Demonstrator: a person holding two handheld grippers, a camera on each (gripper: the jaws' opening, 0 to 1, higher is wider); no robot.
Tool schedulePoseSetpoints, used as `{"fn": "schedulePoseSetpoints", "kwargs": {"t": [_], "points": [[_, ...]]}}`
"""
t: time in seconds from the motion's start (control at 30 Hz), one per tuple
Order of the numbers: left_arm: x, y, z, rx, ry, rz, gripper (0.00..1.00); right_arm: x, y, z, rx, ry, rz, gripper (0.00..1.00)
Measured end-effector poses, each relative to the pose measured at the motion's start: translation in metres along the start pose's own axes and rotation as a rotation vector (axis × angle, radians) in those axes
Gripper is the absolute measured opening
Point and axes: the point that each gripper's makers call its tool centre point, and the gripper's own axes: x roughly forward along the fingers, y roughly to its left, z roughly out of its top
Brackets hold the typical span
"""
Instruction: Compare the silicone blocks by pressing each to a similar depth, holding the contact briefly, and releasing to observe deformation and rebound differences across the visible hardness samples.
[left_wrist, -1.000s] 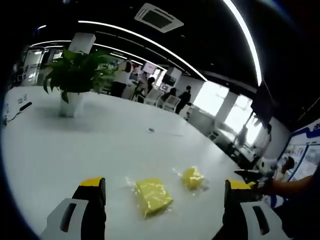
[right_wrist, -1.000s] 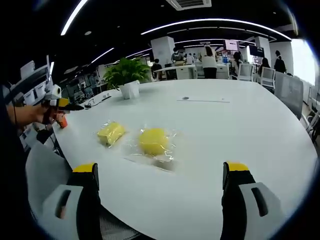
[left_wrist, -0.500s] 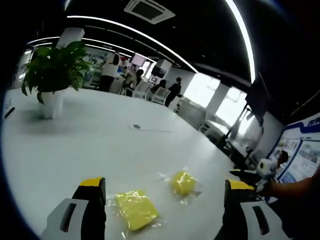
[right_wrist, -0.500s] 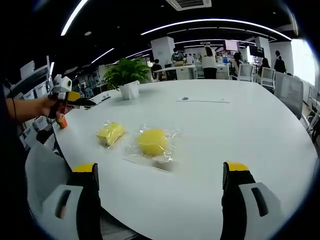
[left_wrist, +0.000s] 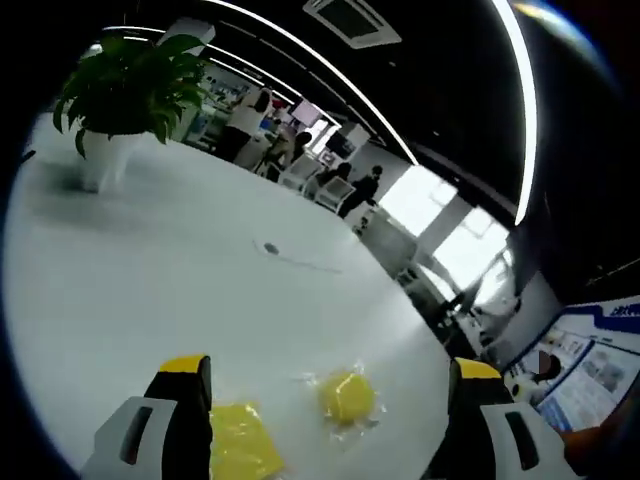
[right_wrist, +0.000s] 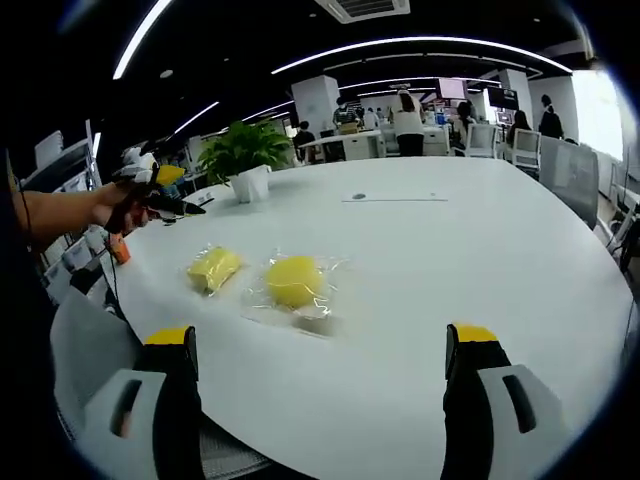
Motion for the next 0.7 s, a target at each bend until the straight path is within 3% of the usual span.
{"fn": "schedulePoseSetpoints", "kwargs": {"t": [0.27, 0.4, 0.53, 0.7], "points": [[0.032, -0.006, -0.011, -0.004, 0.059, -0.019, 1.0, 0.002, -0.003, -0.003, 0.004, 0.008, 0.004, 0.96], [0.051, -0.008, -0.018, -0.071, 0.076, -0.04, 0.99, 0.005, -0.005, -0.005, 0.012, 0.014, 0.007, 0.96], [0.066, -0.007, -0.027, -0.062, 0.099, -0.031, 0.97, 0.008, -0.004, -0.007, 0.011, 0.02, 0.016, 0.96], [0.087, -0.001, -0.04, -0.12, 0.12, -0.024, 0.95, 0.009, -0.007, -0.007, 0.019, 0.018, 0.015, 0.96]]}}
